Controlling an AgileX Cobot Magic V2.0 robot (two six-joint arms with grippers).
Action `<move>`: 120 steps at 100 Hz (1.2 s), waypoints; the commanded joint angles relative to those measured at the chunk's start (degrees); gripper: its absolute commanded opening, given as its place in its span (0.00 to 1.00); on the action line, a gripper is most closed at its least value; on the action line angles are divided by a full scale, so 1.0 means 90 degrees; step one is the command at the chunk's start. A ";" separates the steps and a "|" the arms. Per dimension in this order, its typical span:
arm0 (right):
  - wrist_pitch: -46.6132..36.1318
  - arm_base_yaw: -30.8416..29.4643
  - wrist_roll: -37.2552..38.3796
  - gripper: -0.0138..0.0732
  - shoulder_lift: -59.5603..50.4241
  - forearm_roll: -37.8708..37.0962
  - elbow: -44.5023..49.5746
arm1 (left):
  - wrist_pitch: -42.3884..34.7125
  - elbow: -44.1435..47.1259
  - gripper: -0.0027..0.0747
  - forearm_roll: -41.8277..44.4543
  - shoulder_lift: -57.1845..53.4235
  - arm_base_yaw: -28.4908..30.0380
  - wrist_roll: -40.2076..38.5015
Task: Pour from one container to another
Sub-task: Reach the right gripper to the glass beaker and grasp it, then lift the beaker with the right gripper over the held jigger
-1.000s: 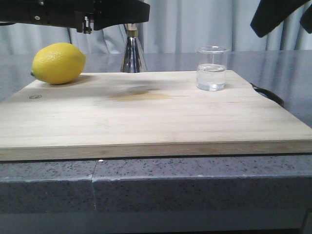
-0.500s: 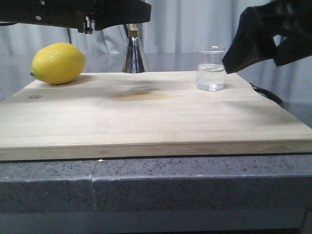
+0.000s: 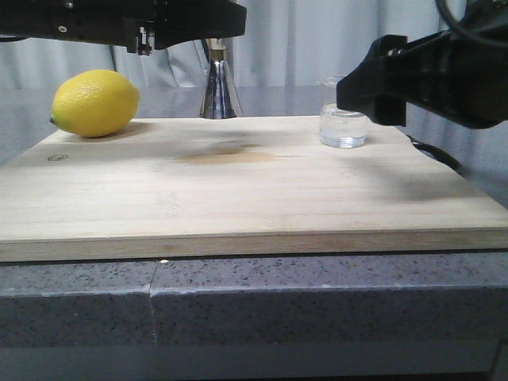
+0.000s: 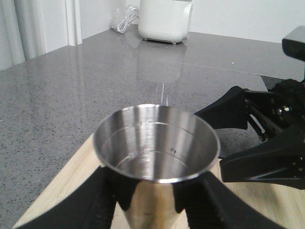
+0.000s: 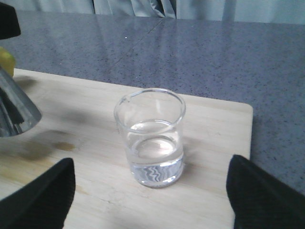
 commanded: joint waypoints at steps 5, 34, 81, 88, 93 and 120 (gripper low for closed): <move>-0.1325 -0.0006 0.0057 0.83 0.0238 -0.0232 -0.0123 | 0.0563 -0.0200 0.39 -0.0627 -0.0260 -0.0045 -0.0048; -0.1544 -0.0017 0.0057 0.83 0.0871 -0.0294 -0.0598 | 0.0563 -0.0200 0.39 -0.0627 -0.0260 -0.0045 -0.0048; -0.1106 -0.0239 0.0057 0.83 0.1538 -0.0568 -0.1191 | 0.0563 -0.0200 0.39 -0.0627 -0.0260 -0.0045 -0.0048; -0.1012 -0.0239 0.0057 0.83 0.1551 -0.0568 -0.1196 | 0.0563 -0.0200 0.39 -0.0627 -0.0260 -0.0045 -0.0048; -0.0985 -0.0239 0.0057 0.83 0.1551 -0.0568 -0.1196 | 0.0563 -0.0200 0.39 -0.0627 -0.0260 -0.0045 -0.0048; -0.0941 -0.0239 0.0057 0.57 0.1551 -0.0568 -0.1196 | 0.0563 -0.0200 0.39 -0.0627 -0.0260 -0.0045 -0.0048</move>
